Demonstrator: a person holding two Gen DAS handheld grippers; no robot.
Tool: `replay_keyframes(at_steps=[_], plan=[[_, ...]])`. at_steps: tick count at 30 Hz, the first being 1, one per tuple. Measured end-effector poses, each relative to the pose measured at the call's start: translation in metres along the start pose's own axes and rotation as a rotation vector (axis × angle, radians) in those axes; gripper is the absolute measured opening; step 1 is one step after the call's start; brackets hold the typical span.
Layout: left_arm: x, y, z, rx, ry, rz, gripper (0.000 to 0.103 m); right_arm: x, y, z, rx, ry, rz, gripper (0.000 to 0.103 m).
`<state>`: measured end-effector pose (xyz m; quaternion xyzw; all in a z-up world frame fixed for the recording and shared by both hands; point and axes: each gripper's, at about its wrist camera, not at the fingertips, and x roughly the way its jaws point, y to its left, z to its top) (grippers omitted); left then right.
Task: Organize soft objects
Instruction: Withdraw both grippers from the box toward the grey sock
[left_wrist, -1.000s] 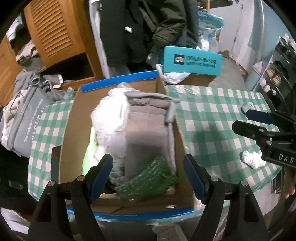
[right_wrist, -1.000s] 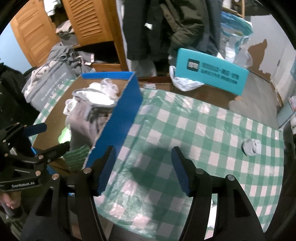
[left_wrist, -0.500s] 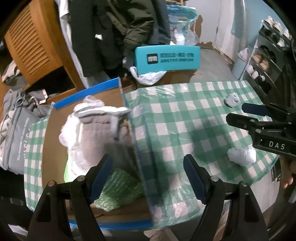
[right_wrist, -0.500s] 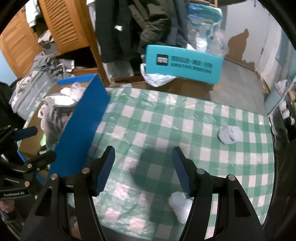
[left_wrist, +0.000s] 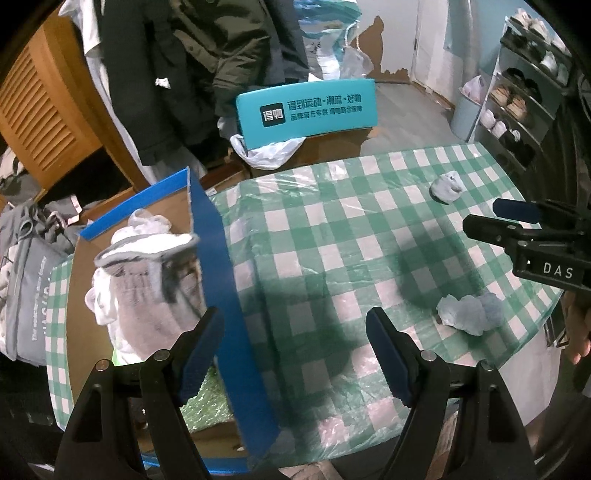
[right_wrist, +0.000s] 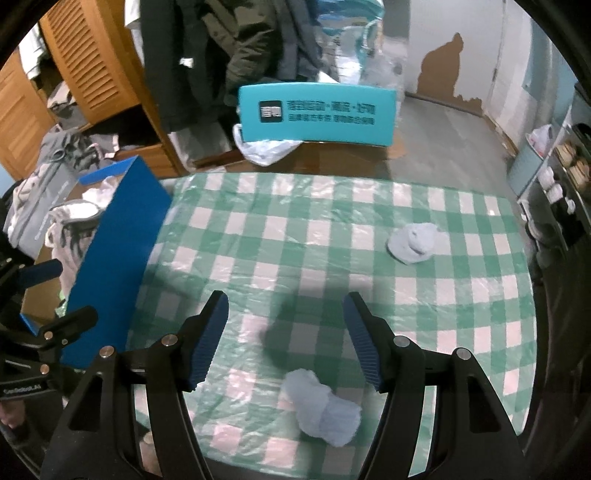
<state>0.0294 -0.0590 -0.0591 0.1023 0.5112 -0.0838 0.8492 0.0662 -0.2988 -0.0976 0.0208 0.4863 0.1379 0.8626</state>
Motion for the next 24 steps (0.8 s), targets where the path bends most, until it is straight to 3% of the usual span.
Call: replay_keyframes(at_steps=[24], plan=[[0.061,-0.025,0.046,-0.025,0.071,-0.010,0.080,0.045,-0.092,0.011,0.115,0.091,-0.130,0.066]])
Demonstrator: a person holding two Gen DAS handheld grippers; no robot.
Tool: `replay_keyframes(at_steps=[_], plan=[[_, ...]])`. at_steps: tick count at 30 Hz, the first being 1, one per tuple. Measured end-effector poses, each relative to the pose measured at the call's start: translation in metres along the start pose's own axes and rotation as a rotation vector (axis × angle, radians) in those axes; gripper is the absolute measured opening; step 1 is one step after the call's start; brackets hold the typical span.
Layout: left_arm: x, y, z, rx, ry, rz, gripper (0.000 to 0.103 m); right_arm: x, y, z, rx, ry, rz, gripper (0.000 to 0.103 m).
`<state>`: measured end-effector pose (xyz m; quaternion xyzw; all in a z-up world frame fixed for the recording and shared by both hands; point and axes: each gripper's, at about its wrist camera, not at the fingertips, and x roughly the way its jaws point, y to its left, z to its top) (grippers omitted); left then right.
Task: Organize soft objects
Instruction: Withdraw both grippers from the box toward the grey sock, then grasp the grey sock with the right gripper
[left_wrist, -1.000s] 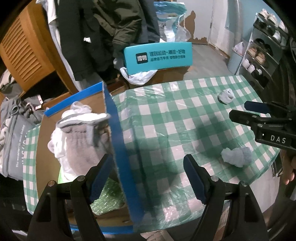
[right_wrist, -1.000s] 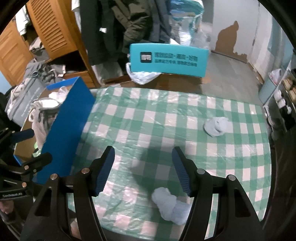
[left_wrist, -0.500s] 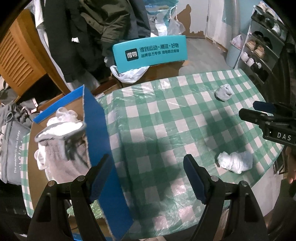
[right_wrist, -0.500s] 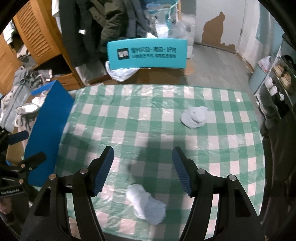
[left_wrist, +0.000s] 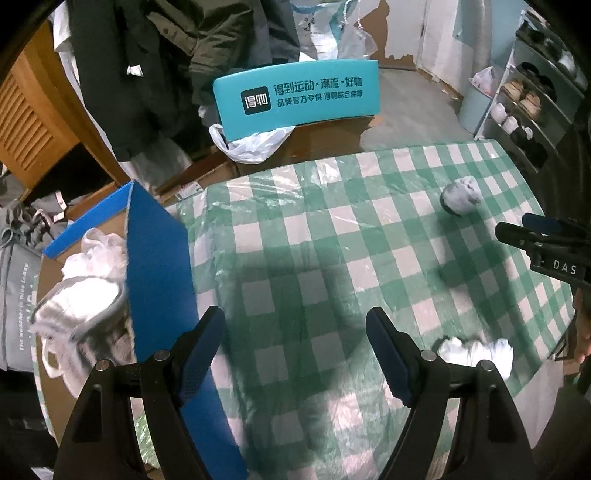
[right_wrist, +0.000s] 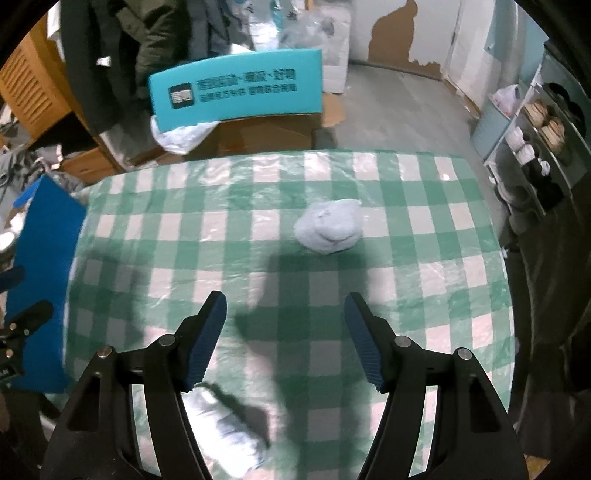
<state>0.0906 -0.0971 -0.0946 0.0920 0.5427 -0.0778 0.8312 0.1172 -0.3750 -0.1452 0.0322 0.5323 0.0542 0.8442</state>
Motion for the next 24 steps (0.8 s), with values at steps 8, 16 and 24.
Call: replay_keyframes(at_steps=[8,16,24], plan=[[0.030,-0.008,0.023,-0.009,0.025,-0.011,0.080,0.031,-0.023,0.025,0.045,0.027,-0.022,0.066],[0.060,-0.018,0.035,0.008,0.071,-0.029,0.080,0.063,-0.037,0.040,0.065,0.058,-0.041,0.066],[0.078,-0.021,0.041,0.003,0.098,-0.043,0.080,0.087,-0.036,0.046,0.049,0.068,-0.066,0.066]])
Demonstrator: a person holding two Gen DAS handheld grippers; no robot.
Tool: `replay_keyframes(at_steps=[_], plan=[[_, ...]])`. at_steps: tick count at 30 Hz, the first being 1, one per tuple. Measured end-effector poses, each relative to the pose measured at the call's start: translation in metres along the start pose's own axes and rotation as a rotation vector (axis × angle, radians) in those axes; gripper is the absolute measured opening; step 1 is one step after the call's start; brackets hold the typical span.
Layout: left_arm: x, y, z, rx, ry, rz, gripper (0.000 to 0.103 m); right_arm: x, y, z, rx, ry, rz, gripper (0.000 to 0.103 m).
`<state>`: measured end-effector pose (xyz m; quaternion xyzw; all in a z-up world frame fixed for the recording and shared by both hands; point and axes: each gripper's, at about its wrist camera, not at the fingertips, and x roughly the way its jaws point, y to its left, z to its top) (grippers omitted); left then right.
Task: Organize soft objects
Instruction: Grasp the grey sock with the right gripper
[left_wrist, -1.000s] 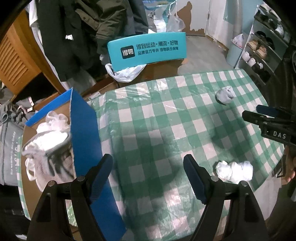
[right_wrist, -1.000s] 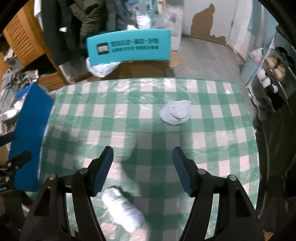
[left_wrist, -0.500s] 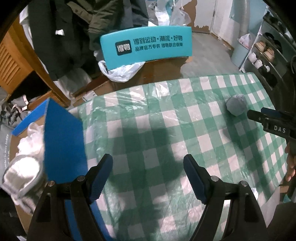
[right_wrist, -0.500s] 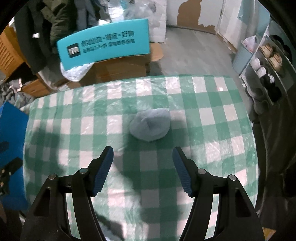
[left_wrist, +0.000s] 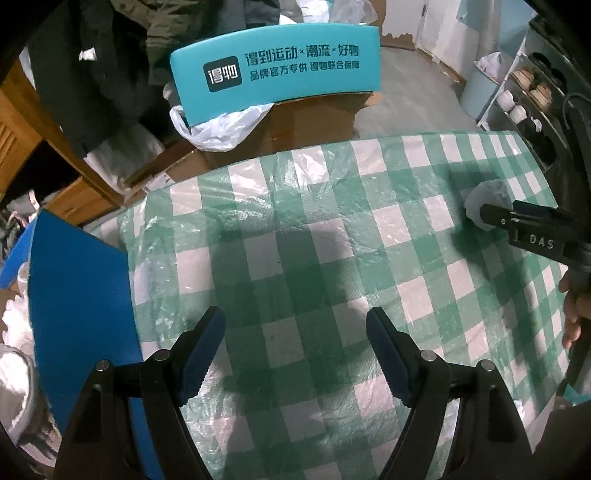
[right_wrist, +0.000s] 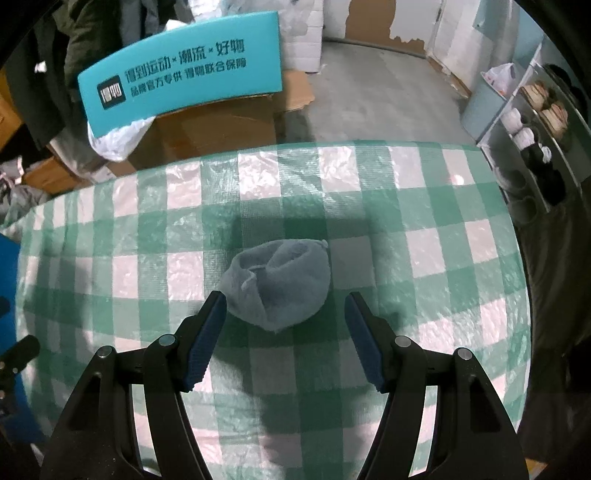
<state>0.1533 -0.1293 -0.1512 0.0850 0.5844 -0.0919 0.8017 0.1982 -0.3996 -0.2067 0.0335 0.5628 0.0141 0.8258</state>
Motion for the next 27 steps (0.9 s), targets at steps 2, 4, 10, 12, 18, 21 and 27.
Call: replay_keyframes(at_steps=[2,4,10,12,18,21,27], plan=[[0.001,0.000,0.000,-0.010,0.005,-0.015,0.080,0.004,0.002,0.002,-0.008,-0.003,-0.005,0.066],[0.000,0.000,0.001,-0.006,0.002,-0.017,0.080,0.008,0.004,0.003,-0.020,-0.004,-0.010,0.066],[0.002,-0.003,-0.002,0.012,0.008,-0.024,0.080,0.013,0.012,0.006,-0.065,-0.019,-0.019,0.045],[0.004,-0.004,-0.004,0.016,0.015,-0.022,0.080,0.015,0.016,0.006,-0.081,-0.013,-0.022,0.036],[0.000,-0.010,-0.009,0.038,0.013,-0.023,0.080,0.011,0.024,-0.002,-0.105,0.002,-0.026,0.019],[-0.005,-0.012,-0.011,0.048,0.007,-0.030,0.080,0.007,0.023,-0.010,-0.098,0.014,-0.008,0.019],[-0.012,-0.022,-0.019,0.066,0.001,-0.045,0.080,-0.012,0.018,-0.031,-0.065,0.034,0.029,0.019]])
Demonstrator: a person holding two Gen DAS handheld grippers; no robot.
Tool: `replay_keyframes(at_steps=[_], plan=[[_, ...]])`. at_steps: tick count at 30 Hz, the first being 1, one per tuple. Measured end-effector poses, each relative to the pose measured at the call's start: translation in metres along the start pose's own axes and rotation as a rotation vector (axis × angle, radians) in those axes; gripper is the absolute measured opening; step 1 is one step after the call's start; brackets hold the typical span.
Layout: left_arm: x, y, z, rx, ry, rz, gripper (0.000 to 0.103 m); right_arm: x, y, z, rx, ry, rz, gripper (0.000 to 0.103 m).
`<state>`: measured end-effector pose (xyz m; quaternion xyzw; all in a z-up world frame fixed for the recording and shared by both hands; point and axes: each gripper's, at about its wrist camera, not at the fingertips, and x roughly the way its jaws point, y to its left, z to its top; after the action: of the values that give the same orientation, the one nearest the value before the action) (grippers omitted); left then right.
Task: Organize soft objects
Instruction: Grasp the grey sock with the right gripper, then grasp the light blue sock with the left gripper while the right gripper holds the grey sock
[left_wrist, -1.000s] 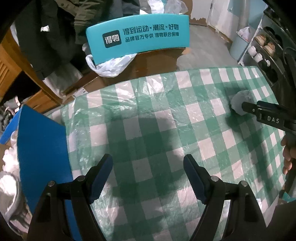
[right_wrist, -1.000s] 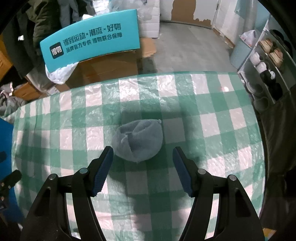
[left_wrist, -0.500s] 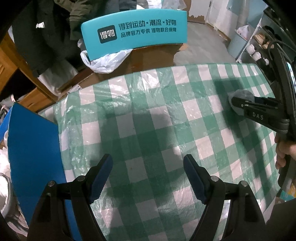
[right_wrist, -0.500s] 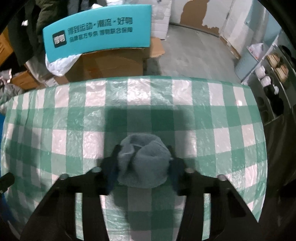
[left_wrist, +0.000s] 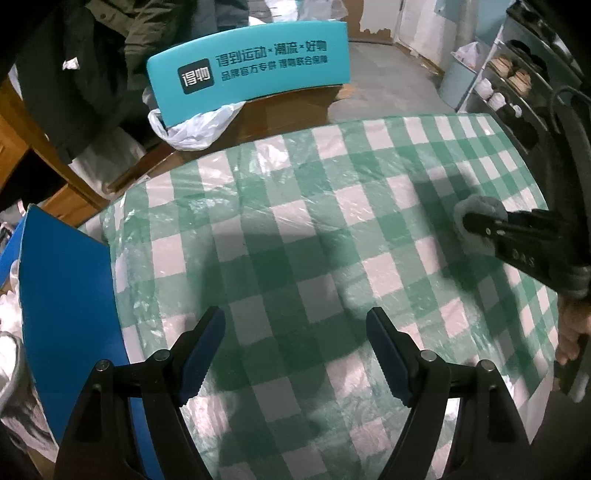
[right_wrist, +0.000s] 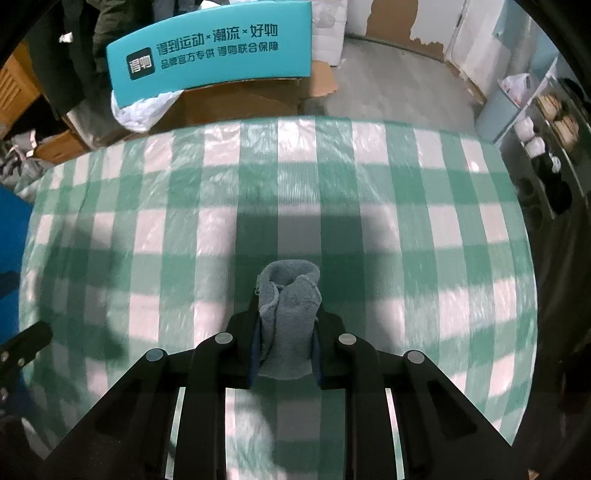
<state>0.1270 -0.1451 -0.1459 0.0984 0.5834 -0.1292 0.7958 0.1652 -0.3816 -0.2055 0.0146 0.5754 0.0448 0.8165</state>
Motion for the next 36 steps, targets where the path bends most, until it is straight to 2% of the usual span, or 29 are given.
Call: replay_keyframes(at_steps=[10,18,27,31,36], plan=[[-0.012,-0.030,-0.022,0.044,0.009,-0.062,0.080,-0.032,-0.004,-0.047,0.015,0.006,0.021,0.019],[-0.021,-0.064,-0.041,0.093,0.042,-0.158,0.086,-0.052,-0.015,-0.077,0.053,-0.005,0.035,0.019],[-0.024,-0.099,-0.061,0.137,0.074,-0.213,0.087,-0.065,-0.032,-0.117,0.096,-0.001,0.050,0.019],[-0.023,-0.114,-0.070,0.145,0.089,-0.252,0.091,-0.071,-0.038,-0.129,0.110,-0.006,0.055,0.019],[-0.016,-0.134,-0.079,0.195,0.105,-0.240,0.091,-0.076,-0.043,-0.139,0.111,-0.017,0.055,0.019]])
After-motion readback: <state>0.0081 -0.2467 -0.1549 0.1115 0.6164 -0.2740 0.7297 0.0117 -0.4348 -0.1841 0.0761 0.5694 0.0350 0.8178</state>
